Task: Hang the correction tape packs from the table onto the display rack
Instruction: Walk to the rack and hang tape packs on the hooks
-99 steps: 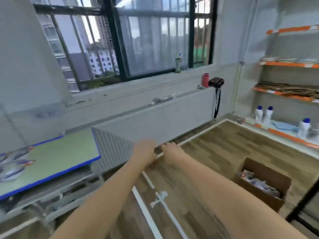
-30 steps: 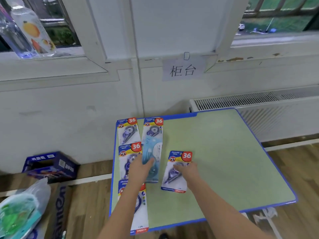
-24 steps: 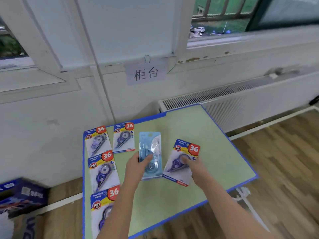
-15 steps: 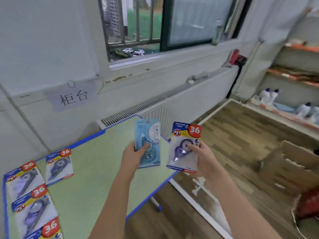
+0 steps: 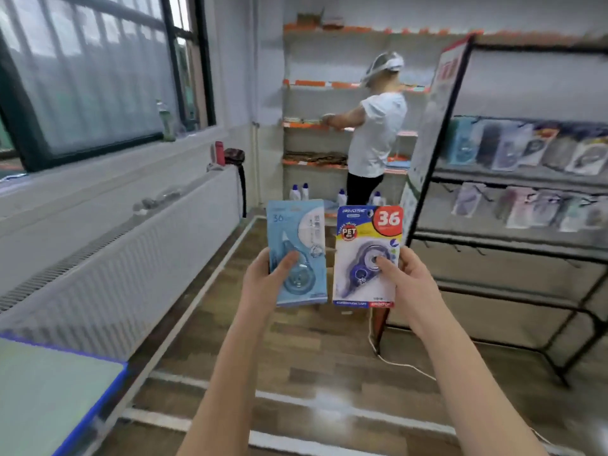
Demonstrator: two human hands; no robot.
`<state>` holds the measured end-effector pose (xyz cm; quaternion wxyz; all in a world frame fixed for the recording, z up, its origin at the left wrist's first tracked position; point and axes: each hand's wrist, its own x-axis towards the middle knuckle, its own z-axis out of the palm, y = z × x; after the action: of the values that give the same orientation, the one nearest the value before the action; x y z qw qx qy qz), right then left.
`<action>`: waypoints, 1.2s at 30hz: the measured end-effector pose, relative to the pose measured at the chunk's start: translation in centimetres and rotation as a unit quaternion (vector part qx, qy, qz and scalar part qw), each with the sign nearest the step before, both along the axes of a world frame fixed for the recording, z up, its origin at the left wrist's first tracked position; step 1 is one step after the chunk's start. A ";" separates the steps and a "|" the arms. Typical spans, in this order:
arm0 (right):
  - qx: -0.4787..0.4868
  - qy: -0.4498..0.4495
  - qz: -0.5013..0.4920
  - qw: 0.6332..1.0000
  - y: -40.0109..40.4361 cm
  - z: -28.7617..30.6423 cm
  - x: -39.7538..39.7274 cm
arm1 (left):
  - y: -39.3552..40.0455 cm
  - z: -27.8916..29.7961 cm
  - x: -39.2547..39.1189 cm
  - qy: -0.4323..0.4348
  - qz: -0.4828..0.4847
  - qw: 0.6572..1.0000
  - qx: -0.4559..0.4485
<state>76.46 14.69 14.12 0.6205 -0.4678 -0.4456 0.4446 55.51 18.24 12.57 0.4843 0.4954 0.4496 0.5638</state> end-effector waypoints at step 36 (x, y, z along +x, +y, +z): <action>0.005 0.038 -0.341 0.939 15.2 -1.2 63.4 | 25.0 -0.3 69.5 -0.041 -0.340 0.940 0.002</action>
<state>139.91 29.94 12.95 0.7536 -0.5714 -0.2376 0.2216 124.99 43.28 12.25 0.6638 0.5966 0.2330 0.3862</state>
